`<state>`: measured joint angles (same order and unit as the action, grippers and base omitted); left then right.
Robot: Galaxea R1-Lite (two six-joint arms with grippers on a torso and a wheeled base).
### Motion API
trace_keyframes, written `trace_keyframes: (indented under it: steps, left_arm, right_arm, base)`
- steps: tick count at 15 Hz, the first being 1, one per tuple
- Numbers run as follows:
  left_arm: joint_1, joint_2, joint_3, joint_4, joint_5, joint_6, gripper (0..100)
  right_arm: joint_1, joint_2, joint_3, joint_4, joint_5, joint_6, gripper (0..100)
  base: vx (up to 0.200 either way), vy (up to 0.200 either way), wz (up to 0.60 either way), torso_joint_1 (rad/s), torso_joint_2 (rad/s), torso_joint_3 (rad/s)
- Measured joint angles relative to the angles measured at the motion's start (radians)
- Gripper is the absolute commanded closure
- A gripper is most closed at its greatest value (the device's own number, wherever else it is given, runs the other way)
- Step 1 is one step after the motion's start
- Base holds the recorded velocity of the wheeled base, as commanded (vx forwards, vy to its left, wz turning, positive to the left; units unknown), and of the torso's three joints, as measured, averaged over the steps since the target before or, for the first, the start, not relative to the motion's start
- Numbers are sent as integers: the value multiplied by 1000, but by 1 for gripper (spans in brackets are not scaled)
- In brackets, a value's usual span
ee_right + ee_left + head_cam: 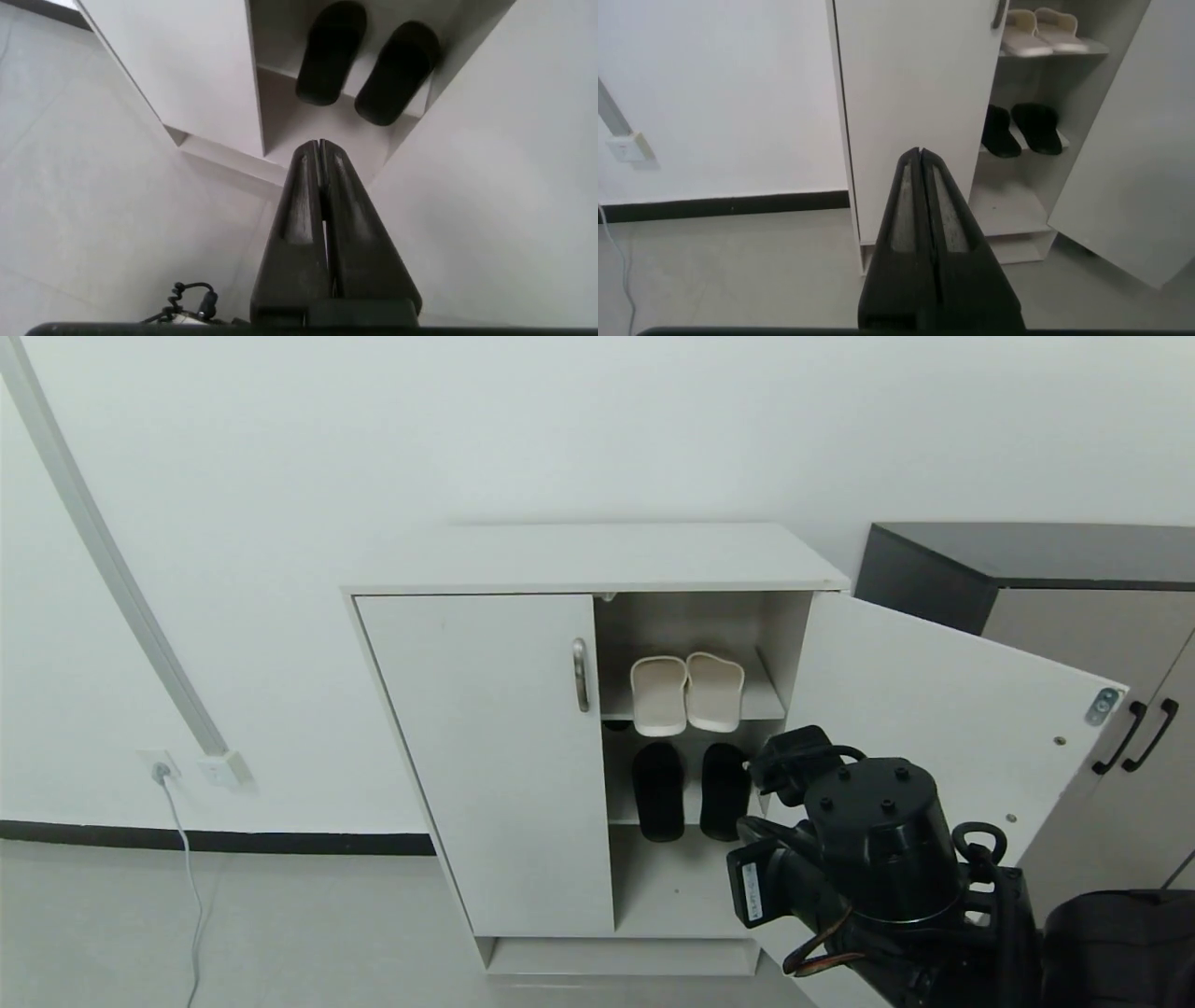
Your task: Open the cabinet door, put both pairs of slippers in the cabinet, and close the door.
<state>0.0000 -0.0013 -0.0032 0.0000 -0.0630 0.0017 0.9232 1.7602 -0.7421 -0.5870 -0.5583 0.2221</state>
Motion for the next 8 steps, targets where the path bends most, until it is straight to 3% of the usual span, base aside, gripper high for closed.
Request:
trace_keyframes:
  steps: [8]
  left_arm:
    - [0, 0, 0, 0, 0, 0, 100]
  right_arm:
    - [1, 3, 4, 0, -1, -1, 100]
  base:
    - [0, 0, 0, 178, -491, -320]
